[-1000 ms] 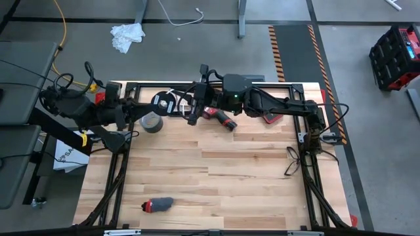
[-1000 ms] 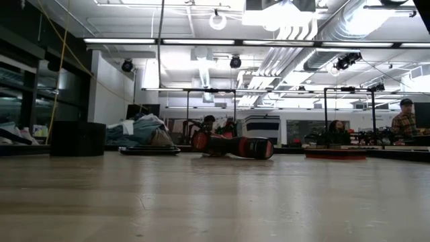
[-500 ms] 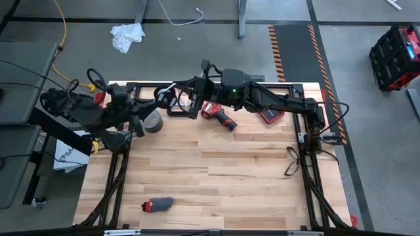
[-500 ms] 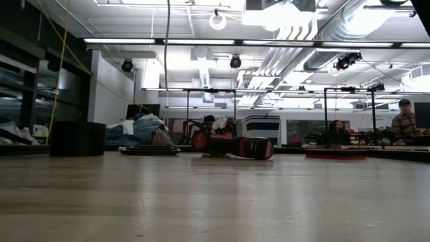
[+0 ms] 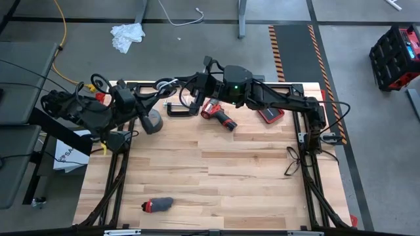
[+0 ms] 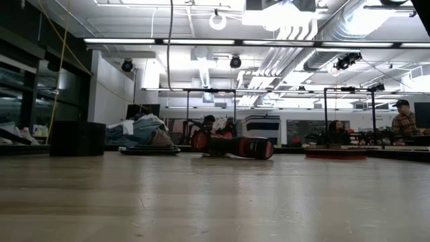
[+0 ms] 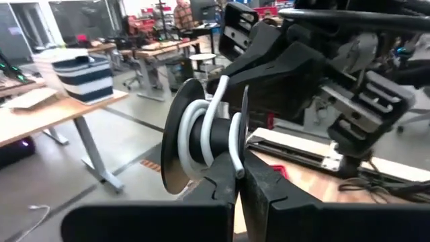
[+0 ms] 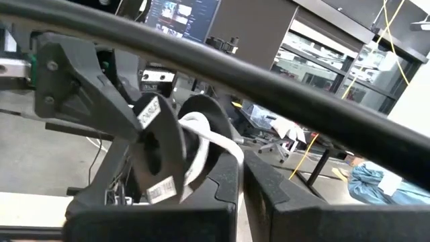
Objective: Coil cords
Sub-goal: Coil the white cable wire into the black spool
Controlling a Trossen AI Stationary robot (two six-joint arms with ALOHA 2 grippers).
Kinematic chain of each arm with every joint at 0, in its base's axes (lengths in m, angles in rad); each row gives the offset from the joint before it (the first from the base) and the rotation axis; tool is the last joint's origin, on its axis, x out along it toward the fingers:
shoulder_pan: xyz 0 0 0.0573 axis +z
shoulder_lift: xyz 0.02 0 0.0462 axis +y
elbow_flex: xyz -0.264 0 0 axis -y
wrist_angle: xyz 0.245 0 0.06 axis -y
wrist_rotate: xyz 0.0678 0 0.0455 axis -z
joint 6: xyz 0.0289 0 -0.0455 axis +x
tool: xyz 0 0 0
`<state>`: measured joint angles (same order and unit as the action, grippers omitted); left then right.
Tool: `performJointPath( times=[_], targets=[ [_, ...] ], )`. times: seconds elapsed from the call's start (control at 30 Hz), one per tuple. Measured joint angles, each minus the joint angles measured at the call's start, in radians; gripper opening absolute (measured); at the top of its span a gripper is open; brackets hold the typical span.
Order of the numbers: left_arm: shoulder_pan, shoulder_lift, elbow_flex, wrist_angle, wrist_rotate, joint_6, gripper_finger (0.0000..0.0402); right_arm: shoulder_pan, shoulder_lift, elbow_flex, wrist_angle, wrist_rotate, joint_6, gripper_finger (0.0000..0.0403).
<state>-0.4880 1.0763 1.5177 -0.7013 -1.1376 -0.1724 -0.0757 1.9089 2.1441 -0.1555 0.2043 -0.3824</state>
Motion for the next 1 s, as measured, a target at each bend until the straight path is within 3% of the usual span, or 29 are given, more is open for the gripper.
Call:
performJointPath(
  times=[0.4, 1.0],
  targets=[
    [0.019, 0.01, 0.0, 0.114, 0.045, 0.124, 0.0, -0.018, -0.008, 0.004, -0.084, -0.029, 0.12, 0.0003],
    [0.017, 0.008, 0.001, 0.158, 0.039, 0.202, 0.0, -0.027, -0.011, 0.004, -0.164, -0.031, 0.277, 0.0062]
  ],
)
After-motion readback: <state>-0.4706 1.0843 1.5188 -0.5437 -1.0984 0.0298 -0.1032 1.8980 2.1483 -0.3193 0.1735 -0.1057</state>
